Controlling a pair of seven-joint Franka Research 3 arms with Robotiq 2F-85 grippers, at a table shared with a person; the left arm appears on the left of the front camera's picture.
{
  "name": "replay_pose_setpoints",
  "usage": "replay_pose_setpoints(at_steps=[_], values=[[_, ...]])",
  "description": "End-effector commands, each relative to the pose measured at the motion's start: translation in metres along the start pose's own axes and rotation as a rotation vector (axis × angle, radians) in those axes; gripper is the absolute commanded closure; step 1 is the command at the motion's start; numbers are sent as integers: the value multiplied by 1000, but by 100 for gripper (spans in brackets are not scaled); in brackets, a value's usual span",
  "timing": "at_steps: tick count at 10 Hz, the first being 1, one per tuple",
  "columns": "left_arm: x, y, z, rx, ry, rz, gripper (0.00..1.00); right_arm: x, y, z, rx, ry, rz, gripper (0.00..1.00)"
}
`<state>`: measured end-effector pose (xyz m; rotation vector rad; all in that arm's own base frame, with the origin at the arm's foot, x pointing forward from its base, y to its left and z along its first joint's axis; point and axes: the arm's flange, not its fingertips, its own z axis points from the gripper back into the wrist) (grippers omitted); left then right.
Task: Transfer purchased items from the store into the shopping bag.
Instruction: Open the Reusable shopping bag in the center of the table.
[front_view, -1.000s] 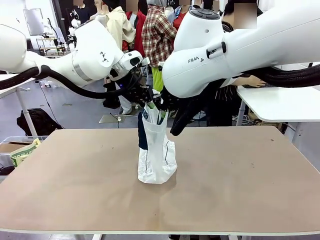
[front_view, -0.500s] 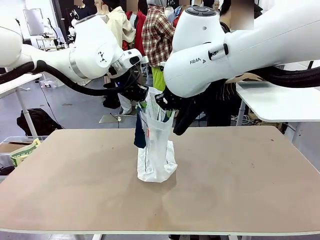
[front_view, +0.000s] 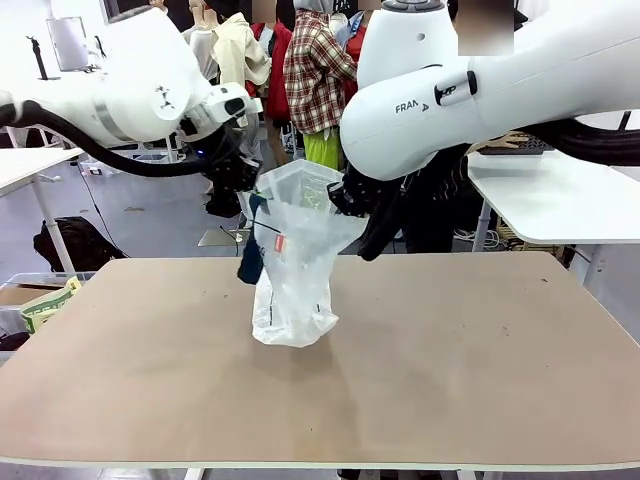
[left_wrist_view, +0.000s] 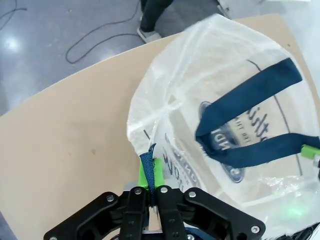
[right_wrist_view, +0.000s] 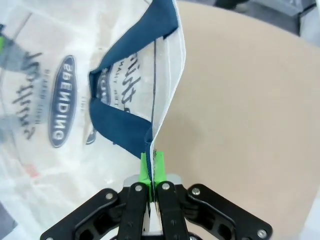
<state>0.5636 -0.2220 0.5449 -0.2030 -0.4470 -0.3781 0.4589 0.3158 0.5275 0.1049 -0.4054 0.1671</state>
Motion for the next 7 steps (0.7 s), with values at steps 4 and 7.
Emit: replay_pose_setpoints(at_steps=[4,7], values=[[-47,33,10,-32,30,81,100,-21,13,-9,-12,61,31,100],[-60,28,3,-44,42,52,100,-32,35,-27,-35,103,92,100]])
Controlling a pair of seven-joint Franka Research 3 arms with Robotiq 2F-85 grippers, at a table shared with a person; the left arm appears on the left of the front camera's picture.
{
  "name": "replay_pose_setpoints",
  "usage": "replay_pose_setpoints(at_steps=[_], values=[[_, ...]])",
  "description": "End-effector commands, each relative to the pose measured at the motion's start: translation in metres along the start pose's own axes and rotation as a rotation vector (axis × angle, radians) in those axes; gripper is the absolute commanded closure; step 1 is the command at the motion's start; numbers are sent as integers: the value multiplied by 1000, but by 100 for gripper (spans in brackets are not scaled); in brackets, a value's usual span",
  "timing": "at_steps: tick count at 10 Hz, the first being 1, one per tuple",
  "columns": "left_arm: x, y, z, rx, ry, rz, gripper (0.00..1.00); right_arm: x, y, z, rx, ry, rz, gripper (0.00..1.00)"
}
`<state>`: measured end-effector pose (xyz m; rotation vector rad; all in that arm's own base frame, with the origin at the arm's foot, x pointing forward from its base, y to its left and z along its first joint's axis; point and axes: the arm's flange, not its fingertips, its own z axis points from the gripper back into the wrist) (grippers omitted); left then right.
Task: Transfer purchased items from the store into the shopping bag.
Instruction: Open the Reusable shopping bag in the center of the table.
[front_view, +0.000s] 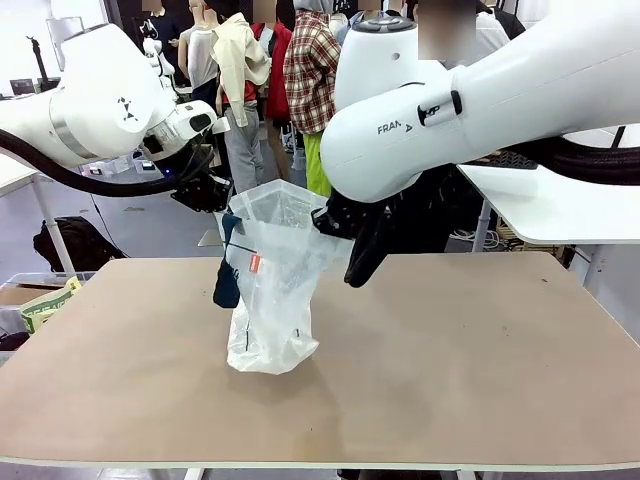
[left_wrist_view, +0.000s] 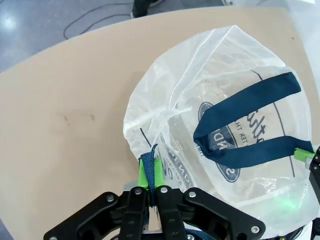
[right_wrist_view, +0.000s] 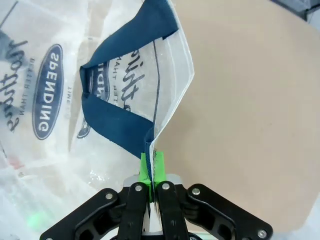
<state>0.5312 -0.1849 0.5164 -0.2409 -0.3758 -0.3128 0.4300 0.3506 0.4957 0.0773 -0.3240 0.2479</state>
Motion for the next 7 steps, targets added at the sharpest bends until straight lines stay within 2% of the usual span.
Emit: replay_pose_setpoints(at_steps=[1,3,4,7], values=[[-14,6,3,8,-7,-26,100,2,-1,-8,-44,16,8,100],[-25,7,-1,4,-22,-11,100,4,-3,-12,-70,19,12,100],[-8,1,-3,4,10,-5,100,-1,0,-9,-19,13,11,100],[-8,1,-3,4,10,-5,100,-1,0,-9,-19,13,11,100]])
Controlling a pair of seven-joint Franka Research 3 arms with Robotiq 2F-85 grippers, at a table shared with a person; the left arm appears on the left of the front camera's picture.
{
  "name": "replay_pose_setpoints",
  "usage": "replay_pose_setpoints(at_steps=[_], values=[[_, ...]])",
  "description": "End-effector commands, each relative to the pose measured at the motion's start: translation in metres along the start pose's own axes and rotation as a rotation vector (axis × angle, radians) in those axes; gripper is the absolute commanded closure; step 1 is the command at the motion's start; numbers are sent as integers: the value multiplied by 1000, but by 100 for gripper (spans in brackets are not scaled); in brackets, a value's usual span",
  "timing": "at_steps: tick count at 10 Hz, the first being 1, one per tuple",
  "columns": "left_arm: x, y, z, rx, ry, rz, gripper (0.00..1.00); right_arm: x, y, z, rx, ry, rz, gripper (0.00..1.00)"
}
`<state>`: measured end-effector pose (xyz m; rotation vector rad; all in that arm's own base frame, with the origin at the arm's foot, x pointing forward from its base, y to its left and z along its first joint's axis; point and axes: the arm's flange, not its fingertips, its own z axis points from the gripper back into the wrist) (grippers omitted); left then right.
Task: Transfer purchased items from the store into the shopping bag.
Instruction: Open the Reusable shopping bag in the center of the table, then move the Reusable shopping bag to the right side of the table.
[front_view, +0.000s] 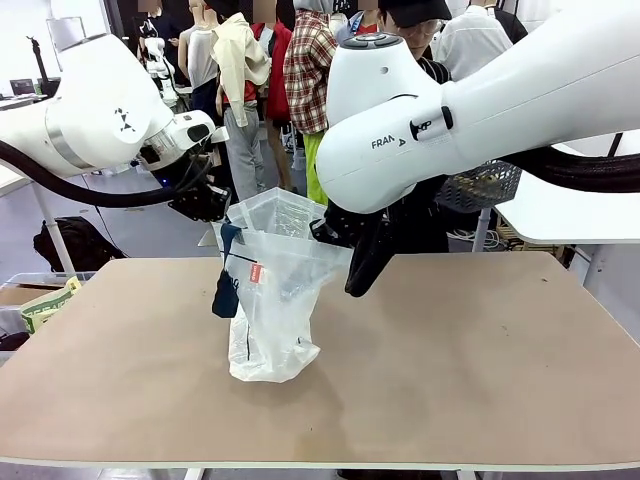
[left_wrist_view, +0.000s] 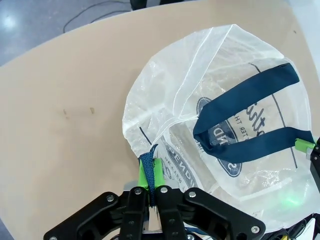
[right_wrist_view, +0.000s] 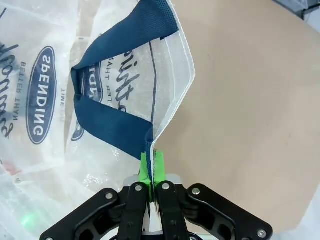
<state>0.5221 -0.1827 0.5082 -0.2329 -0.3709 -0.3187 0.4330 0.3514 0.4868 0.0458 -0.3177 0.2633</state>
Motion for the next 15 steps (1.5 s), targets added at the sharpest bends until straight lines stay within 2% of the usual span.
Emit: replay_pose_setpoints(at_steps=[1,15], values=[[4,1,1,-2,3,1,100,-1,0,0,9,2,-9,100],[4,1,1,-2,3,1,100,-1,0,0,9,2,-9,100]])
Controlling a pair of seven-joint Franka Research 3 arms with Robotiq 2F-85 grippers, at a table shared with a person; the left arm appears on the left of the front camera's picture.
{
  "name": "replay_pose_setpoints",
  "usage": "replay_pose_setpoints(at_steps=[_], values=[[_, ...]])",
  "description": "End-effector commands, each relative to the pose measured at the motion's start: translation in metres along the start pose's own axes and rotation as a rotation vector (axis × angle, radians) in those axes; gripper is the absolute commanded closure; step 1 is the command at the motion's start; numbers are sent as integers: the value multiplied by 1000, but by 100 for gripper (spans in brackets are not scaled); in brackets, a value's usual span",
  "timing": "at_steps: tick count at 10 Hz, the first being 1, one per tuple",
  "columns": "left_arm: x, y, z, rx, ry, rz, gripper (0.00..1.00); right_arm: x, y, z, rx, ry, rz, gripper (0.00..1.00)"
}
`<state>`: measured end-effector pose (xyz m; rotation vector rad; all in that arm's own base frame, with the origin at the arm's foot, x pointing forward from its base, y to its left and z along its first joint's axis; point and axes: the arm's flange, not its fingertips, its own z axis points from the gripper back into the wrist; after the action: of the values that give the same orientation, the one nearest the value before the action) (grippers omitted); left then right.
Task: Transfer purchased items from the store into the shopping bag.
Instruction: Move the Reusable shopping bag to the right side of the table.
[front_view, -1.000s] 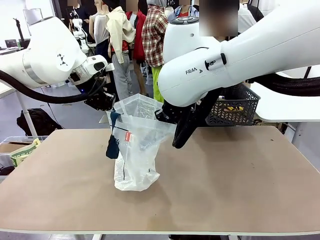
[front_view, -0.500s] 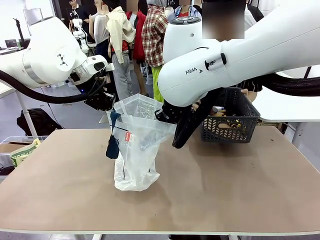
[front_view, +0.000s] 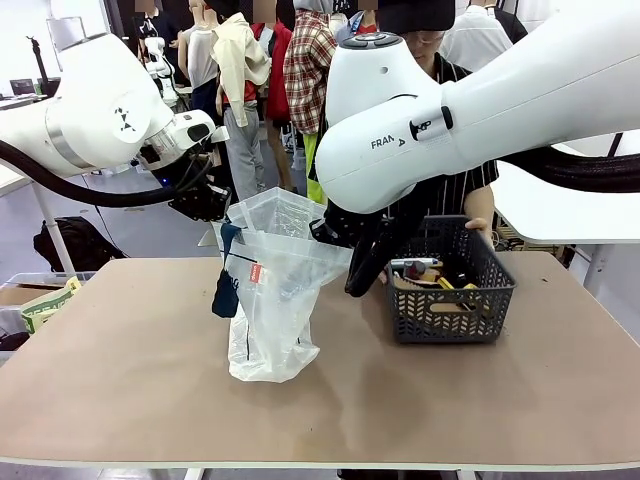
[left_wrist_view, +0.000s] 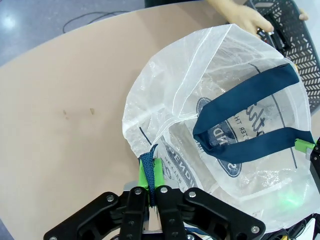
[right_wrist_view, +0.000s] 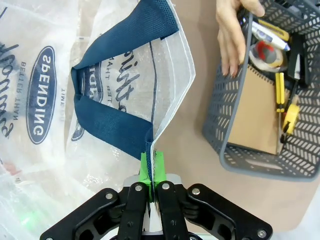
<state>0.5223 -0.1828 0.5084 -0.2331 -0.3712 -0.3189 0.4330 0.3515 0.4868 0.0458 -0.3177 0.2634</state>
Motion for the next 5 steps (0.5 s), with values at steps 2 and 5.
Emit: replay_pose_setpoints(at_steps=[2,5], values=[[-1,4,-4,-40,-10,-6,100,-4,6,1,-58,-13,-15,100],[-7,9,-13,-131,-93,-40,100,-23,22,16,-142,-60,-40,100]])
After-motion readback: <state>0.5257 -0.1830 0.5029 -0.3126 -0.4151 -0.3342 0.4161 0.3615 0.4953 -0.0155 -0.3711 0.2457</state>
